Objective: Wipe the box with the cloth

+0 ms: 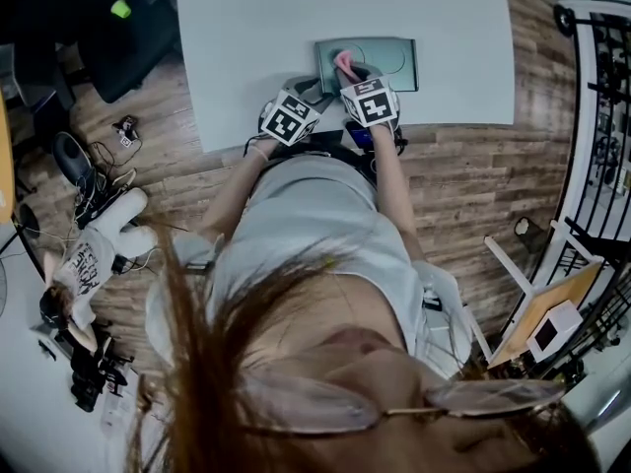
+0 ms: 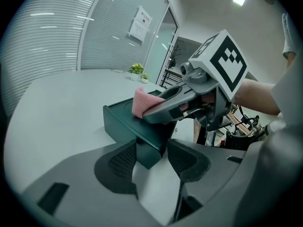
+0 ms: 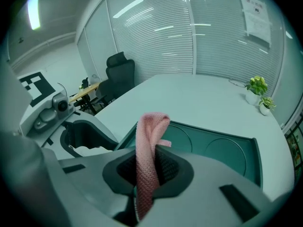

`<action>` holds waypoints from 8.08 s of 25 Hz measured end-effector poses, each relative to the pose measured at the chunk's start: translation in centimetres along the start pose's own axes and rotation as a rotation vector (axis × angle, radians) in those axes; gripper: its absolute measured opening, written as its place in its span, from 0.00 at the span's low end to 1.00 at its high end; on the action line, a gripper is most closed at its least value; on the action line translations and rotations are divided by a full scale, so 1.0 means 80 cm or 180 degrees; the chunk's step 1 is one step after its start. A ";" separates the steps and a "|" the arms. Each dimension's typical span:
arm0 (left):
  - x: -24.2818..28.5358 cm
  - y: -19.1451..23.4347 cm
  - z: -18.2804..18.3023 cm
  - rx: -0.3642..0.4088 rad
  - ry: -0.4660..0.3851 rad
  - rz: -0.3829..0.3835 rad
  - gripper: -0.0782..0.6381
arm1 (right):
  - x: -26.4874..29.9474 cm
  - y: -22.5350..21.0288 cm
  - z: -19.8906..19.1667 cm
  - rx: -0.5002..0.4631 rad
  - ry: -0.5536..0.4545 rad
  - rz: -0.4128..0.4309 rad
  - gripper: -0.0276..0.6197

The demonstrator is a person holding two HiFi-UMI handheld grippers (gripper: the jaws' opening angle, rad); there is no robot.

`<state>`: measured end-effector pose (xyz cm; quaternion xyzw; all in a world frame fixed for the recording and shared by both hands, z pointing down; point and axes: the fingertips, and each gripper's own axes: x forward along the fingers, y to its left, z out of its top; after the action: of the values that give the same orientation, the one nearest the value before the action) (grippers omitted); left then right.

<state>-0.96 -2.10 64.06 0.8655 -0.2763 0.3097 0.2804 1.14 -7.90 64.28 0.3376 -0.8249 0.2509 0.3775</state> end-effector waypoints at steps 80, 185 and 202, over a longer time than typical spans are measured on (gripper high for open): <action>0.007 -0.002 -0.014 0.0193 0.0184 0.0109 0.42 | -0.064 -0.071 -0.062 0.0175 0.0131 -0.0383 0.10; -0.153 -0.096 0.248 0.0385 -0.2078 0.0368 0.16 | -0.290 0.011 0.139 -0.0932 -0.2632 0.0491 0.10; -0.145 -0.099 0.252 0.0479 -0.2029 0.0389 0.16 | -0.286 0.000 0.133 -0.0903 -0.2550 0.0403 0.10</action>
<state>4.30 -6.35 40.40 0.9190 -0.3778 0.0592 0.0960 7.43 -6.59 39.86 0.3019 -0.9518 0.0066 0.0538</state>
